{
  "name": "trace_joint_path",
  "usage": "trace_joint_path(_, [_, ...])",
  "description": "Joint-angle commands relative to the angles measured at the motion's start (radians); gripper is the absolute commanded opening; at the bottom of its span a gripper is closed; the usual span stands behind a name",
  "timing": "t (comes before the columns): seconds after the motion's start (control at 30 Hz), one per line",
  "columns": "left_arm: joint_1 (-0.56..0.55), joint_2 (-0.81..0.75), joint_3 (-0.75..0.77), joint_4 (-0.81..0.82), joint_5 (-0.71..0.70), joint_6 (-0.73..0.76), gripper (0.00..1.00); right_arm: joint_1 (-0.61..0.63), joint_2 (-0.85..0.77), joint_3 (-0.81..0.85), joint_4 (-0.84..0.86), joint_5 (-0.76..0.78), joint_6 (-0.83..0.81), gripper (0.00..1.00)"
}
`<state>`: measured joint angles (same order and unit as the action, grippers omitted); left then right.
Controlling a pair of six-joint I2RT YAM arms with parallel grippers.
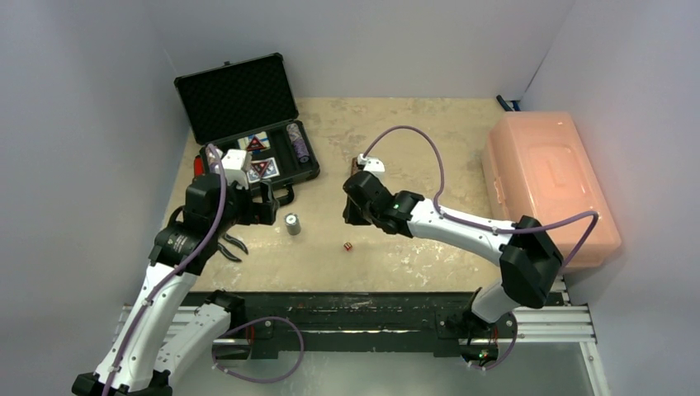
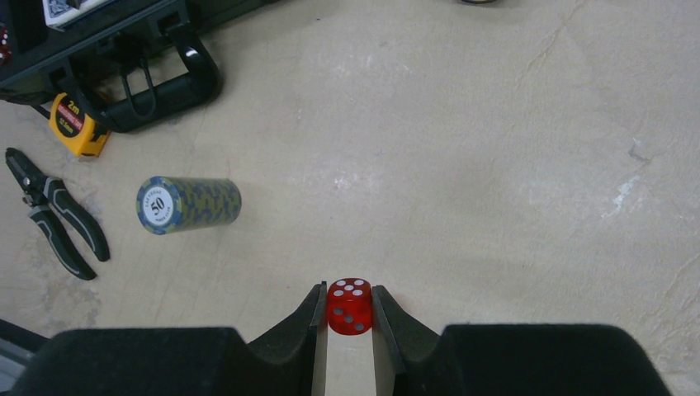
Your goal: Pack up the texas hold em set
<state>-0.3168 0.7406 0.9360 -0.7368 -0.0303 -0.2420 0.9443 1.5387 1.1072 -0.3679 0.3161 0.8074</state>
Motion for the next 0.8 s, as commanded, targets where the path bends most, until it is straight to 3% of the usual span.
trace_joint_path(0.0, [-0.007, -0.028, 0.005, 0.048, -0.026, 0.021, 1.0, 0.007, 0.027, 0.087, 0.059, -0.002, -0.046, 0.0])
trace_joint_path(0.77, [-0.007, -0.115, -0.007, 0.046, -0.161, 0.007, 1.0, 0.005, 0.323, 0.498, 0.055, -0.098, -0.162, 0.0])
